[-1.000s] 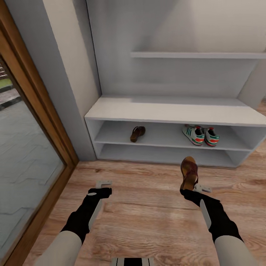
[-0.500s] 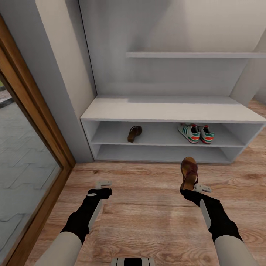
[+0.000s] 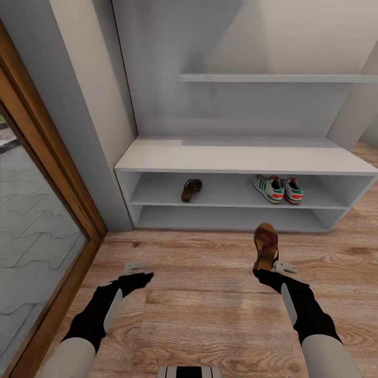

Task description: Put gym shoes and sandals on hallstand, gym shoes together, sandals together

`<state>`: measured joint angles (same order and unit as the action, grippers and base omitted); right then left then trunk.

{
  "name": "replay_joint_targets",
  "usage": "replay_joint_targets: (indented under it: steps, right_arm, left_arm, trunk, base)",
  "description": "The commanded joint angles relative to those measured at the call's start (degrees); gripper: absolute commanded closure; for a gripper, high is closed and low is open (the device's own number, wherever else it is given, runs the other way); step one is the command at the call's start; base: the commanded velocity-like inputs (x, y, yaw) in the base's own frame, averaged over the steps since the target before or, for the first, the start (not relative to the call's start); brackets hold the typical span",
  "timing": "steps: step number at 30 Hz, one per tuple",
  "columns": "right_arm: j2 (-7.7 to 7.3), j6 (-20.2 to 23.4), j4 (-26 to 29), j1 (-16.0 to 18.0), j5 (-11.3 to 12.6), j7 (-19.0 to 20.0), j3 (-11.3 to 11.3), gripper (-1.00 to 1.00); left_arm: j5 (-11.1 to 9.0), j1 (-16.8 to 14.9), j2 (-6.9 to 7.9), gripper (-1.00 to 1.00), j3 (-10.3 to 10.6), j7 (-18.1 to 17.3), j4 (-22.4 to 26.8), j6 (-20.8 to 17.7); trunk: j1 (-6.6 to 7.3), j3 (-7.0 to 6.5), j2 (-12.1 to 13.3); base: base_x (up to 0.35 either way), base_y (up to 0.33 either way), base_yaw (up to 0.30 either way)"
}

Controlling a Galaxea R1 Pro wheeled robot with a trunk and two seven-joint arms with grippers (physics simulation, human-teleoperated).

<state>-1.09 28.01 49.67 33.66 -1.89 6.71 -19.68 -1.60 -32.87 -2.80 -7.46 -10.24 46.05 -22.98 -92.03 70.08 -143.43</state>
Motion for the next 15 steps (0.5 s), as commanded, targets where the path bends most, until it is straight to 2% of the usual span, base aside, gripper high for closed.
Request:
replay_joint_targets:
  steps: [1, 2, 4, 5, 8, 9, 10, 11, 14, 15]
  right_arm:
    - [0.03, 0.02, 0.0, 0.0, 0.15, -0.13, 0.04, 1.0]
    - [0.05, 0.06, -0.01, 0.0, 0.13, -0.15, 0.07, 1.0]
    - [0.28, 0.44, 0.07, 0.0, 0.02, -0.23, 0.83, 1.0]
    - [0.34, 0.55, 0.09, 0.0, 0.0, -0.25, 1.26, 1.0]
    - [1.48, 2.34, 0.19, 0.0, -0.09, -0.34, 5.46, 1.0]
    - [2.21, 3.97, 0.18, 0.0, -0.11, -0.36, 7.16, 1.0]
    - [2.53, 4.97, 0.18, 0.0, -0.11, -0.36, 8.05, 1.0]
    - [3.25, 8.35, 0.17, 0.0, -0.12, -0.37, 10.7, 1.0]
    - [4.02, 13.95, 0.17, 0.0, -0.13, -0.38, 14.44, 1.0]
    - [4.24, 14.89, 0.17, 0.0, -0.11, -0.4, 15.03, 1.0]
  left_arm:
    - [-0.08, 0.21, 1.05, -1.0, -2.06, -5.66, 0.03, 0.03]
    - [-0.1, 0.38, 1.54, -1.0, -3.05, -8.35, 0.04, 0.05]
    - [-0.13, 1.58, 3.19, -1.0, -6.94, -18.36, 0.28, 0.69]
    - [-0.14, 2.03, 3.52, -1.0, -7.87, -20.7, 0.42, 1.11]
    - [-0.15, 5.58, 4.59, -1.0, -13.82, -34.19, 2.34, 4.6]
    - [-0.15, 6.67, 4.7, -1.0, -15.78, -38.38, 3.41, 5.5]
    - [-0.15, 7.17, 4.76, -1.0, -16.7, -40.34, 3.99, 5.83]
    - [-0.15, 8.2, 4.87, -1.0, -19.08, -45.49, 5.65, 6.48]
    - [-0.15, 8.95, 4.92, -1.0, -21.59, -51.63, 8.21, 6.93]
    - [-0.15, 9.04, 4.92, -1.0, -21.88, -52.53, 8.75, 6.98]
  trunk:
    - [0.0, 0.0, 0.0]
    - [0.0, 0.0, 0.0]
    - [0.0, 0.0, 0.0]
    - [0.0, 0.0, 0.0]
    - [0.0, 0.0, 0.0]
    - [0.0, 0.0, 0.0]
    - [0.0, 0.0, 0.0]
    - [0.0, 0.0, 0.0]
    - [0.0, 0.0, 0.0]
    - [0.0, 0.0, 0.0]
  base:
    - [0.0, 0.0, 0.0]
    - [0.0, 0.0, 0.0]
    - [0.0, 0.0, 0.0]
    - [0.0, 0.0, 0.0]
    - [0.0, 0.0, 0.0]
    - [0.0, 0.0, 0.0]
    - [0.0, 0.0, 0.0]
    - [0.0, 0.0, 0.0]
    - [0.0, 0.0, 0.0]
    - [0.0, 0.0, 0.0]
